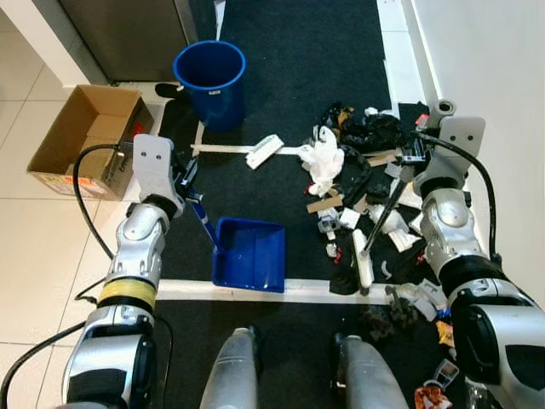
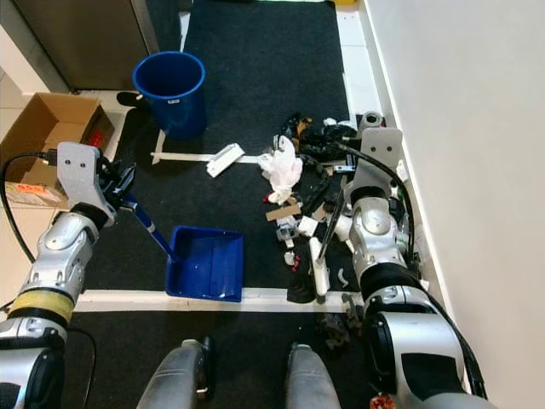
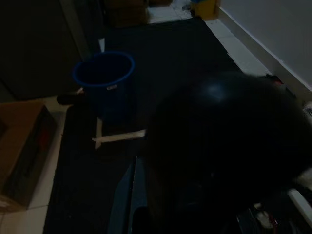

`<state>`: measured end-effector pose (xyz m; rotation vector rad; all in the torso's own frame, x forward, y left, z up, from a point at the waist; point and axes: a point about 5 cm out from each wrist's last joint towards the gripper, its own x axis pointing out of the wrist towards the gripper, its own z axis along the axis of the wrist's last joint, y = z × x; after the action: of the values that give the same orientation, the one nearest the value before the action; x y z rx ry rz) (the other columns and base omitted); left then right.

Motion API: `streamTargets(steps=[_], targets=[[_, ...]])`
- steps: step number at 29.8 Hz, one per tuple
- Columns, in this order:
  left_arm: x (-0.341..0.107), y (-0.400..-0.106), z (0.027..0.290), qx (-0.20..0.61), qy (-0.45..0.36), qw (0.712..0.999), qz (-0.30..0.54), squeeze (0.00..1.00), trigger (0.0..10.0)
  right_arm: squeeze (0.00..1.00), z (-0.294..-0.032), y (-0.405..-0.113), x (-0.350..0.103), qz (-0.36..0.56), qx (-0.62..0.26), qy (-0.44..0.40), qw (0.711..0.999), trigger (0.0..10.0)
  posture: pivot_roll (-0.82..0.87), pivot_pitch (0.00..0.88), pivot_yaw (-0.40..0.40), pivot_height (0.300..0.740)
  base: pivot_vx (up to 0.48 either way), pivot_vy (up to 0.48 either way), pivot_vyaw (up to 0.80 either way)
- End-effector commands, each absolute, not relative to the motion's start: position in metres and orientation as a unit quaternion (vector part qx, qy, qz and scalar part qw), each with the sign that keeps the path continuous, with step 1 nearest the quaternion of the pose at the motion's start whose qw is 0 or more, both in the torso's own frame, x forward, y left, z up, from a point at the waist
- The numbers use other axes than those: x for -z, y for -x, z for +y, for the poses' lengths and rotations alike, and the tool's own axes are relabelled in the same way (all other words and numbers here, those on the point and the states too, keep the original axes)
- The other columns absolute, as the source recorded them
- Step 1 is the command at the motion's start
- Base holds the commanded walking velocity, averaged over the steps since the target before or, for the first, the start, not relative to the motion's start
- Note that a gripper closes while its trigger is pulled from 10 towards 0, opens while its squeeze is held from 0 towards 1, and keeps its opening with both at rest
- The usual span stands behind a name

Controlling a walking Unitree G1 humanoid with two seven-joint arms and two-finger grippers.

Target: Sweep floor

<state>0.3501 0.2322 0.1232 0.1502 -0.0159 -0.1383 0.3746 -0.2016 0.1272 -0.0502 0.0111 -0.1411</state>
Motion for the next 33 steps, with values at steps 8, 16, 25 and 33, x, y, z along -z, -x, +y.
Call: streamTargets(steps=[8,16,25,33], targets=[[-0.126,-0.349,0.24,0.063,-0.063,0.996,-0.032,0.0,10.0,0.0,-0.212,-0.37,-0.123,0.004,0.086,0.031,0.996,10.0,-0.03,0.212,0.027,0.74,0.0,0.0,0.0],[-0.133,-0.353,0.239,0.057,-0.067,0.994,-0.061,0.0,10.0,0.0,-0.21,-0.371,-0.125,0.0,0.082,0.03,0.996,10.0,-0.04,0.212,0.018,0.74,0.0,0.0,0.0],[-0.118,-0.35,0.23,0.031,-0.064,0.996,-0.051,0.0,10.0,0.0,-0.204,-0.372,-0.125,0.001,0.063,0.037,0.997,10.0,-0.08,0.23,-0.01,0.74,0.0,0.0,0.0],[-0.074,-0.337,0.217,0.028,-0.02,0.998,0.05,0.0,10.0,0.0,-0.204,-0.371,-0.124,0.0,0.061,0.036,0.997,10.0,-0.09,0.217,-0.005,0.74,0.0,0.0,0.0]])
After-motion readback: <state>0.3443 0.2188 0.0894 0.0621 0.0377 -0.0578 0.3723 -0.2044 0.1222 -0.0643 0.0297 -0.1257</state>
